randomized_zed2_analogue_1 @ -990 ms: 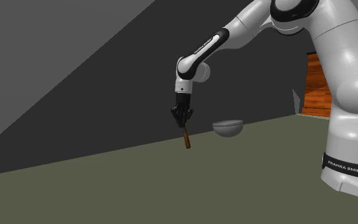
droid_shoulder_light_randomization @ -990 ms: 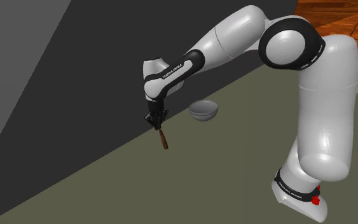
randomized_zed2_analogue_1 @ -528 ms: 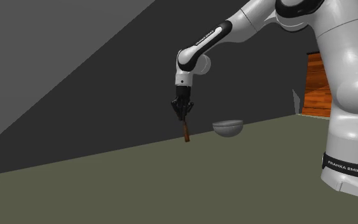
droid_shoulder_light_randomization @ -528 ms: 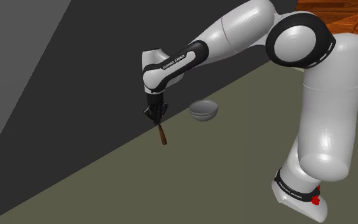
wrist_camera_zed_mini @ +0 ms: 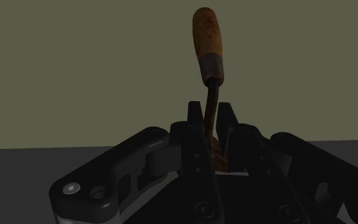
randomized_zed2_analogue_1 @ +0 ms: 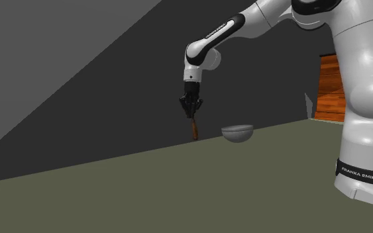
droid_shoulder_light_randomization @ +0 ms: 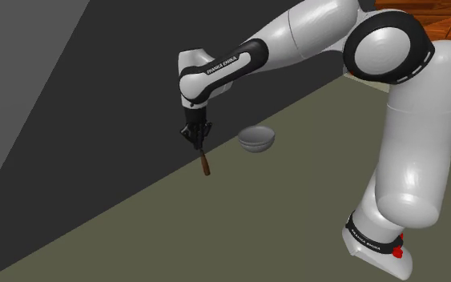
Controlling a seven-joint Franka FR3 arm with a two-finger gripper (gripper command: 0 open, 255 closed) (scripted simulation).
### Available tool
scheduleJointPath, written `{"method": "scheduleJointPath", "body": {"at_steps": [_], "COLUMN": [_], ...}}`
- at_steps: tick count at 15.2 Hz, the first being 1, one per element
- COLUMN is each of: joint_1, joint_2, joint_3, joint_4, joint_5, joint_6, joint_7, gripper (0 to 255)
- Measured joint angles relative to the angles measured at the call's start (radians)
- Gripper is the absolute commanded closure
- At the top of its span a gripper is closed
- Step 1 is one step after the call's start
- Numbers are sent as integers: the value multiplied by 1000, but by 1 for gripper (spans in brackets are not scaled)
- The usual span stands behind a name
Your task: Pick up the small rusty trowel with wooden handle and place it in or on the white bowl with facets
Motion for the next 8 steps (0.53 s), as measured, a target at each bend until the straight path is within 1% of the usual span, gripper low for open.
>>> {"method": "scheduleJointPath", "body": {"at_steps": [5,8], "joint_1": [-65,-103], "joint_2": [-69,-88], "joint_3": [-38,-64], "joint_4": [-79,-107], "joint_5": [15,20], "joint_6": [0,3], "joint_7": [-106,-173], "gripper": [255,255]}}
